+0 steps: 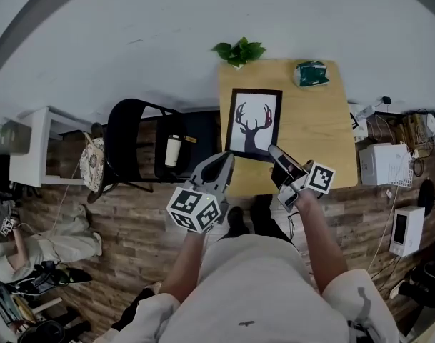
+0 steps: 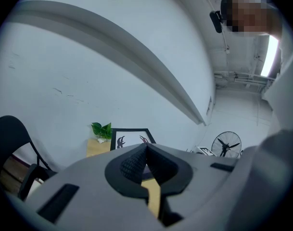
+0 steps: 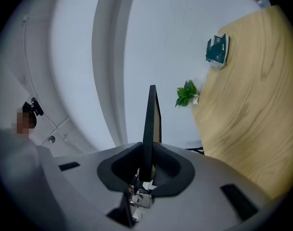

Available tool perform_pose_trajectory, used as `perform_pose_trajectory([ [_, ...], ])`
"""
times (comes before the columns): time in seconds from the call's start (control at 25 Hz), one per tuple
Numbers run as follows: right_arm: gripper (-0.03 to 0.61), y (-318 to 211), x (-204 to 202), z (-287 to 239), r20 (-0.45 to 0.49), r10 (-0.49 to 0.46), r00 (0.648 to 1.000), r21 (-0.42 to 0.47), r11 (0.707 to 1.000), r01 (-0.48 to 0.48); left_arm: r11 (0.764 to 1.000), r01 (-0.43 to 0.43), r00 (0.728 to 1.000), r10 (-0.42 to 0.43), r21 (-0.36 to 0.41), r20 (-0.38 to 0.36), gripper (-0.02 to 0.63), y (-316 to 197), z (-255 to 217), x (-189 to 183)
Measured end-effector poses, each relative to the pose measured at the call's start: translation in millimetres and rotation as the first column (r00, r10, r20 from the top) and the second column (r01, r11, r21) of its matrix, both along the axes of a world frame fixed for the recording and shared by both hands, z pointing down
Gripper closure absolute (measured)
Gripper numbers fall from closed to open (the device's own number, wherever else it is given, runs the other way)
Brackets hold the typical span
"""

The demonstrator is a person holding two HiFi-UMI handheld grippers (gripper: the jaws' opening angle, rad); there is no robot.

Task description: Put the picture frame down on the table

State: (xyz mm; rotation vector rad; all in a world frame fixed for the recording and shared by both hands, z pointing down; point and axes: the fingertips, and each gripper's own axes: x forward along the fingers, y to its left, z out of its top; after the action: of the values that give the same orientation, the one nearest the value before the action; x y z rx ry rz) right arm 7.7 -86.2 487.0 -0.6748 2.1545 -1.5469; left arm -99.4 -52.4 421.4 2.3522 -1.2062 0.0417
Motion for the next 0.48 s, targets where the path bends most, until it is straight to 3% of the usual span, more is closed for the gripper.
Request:
perform_pose_trajectory([
  [0.48, 0.509, -62.4, -2.6, 59.2, -0.052, -0.179, 0.982, -0.051, 0.983, 0.176, 0.989, 0.142, 0.990, -0.141, -0.045, 0.020, 0.607, -39.4, 22.2, 7.5],
])
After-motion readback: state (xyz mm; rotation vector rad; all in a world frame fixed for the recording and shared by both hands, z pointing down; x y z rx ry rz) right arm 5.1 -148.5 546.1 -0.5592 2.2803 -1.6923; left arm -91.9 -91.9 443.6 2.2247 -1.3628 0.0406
